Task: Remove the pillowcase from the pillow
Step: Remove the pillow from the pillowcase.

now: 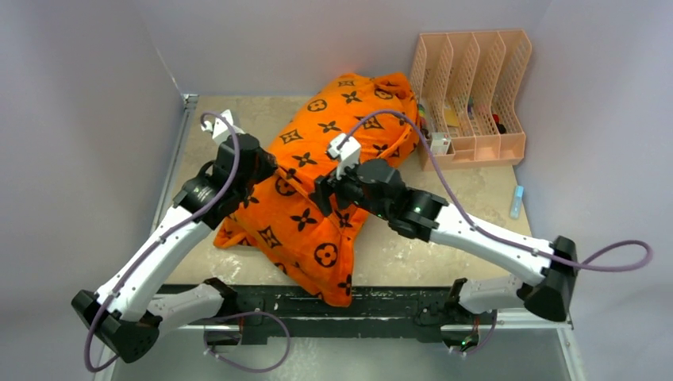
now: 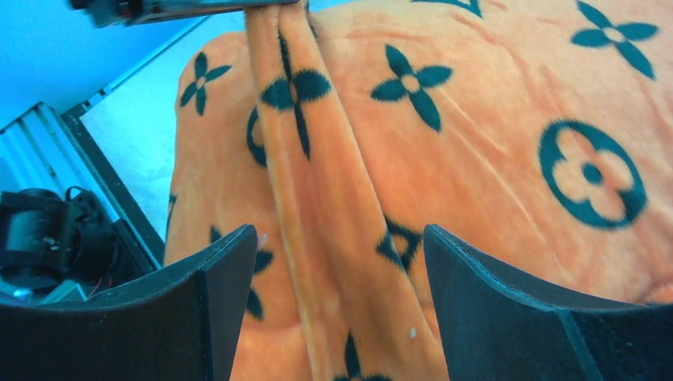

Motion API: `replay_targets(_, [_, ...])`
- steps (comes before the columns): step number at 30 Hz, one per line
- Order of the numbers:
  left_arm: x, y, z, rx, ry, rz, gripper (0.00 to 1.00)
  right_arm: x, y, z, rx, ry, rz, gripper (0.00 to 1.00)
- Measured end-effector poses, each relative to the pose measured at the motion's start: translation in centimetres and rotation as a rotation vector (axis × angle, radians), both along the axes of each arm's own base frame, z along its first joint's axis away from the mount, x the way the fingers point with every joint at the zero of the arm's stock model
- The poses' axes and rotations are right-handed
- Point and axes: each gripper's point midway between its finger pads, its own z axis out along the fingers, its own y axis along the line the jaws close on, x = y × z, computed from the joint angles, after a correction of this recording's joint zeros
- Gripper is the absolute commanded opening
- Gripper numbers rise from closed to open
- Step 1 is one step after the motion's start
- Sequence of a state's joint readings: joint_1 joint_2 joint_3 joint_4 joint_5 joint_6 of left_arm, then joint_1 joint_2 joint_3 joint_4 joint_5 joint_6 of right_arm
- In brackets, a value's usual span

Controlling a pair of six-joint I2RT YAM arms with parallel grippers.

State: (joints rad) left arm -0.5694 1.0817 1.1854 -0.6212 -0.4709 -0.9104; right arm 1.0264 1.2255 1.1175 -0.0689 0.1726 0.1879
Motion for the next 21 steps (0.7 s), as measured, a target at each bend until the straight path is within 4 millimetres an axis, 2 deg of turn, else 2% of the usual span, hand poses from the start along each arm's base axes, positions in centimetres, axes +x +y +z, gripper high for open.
replay_targets(3, [-0.9,0.1,0.6,-0.04,-0.018,-0.01,0.0,1.3,2.0,-1.0,-0.047,0.01,0.006,0.78])
replay_targets(8, [-2.2,0.4,0.9,-0.092,-0.032,-0.019,0.0,3.2,5.2,-4.1,-0.136,0.043,0.022,0.73])
replay_targets(10, [-2.5,0.5,0.8,-0.101,-0.034,-0.016,0.0,3.3,5.6,-5.2,-0.157,0.056,0.024,0.77])
replay_targets(11, [-2.7,0.6,0.7,-0.104,-0.03,-0.016,0.0,3.3,5.7,-5.4,-0.162,0.056,0.028,0.83])
replay_targets(13, [-2.8,0.6,0.6,-0.115,-0.026,-0.011,0.0,2.9,6.1,-5.2,-0.166,0.048,0.057,0.87])
replay_targets(15, [-2.8,0.6,0.4,-0.123,-0.023,-0.008,0.0,2.3,6.7,-4.5,-0.16,0.029,0.097,0.78])
replay_targets(17, [-2.8,0.5,0.5,-0.133,-0.022,-0.008,0.0,2.0,7.2,-3.6,-0.149,0.001,0.119,0.61])
replay_targets(20, [-2.9,0.4,0.6,-0.142,-0.023,-0.008,0.0,2.6,7.3,-3.2,-0.158,-0.022,0.083,0.58])
replay_targets(21, [-3.0,0.5,0.6,-0.142,-0.023,-0.007,0.0,3.1,7.3,-3.2,-0.167,-0.026,0.06,0.52])
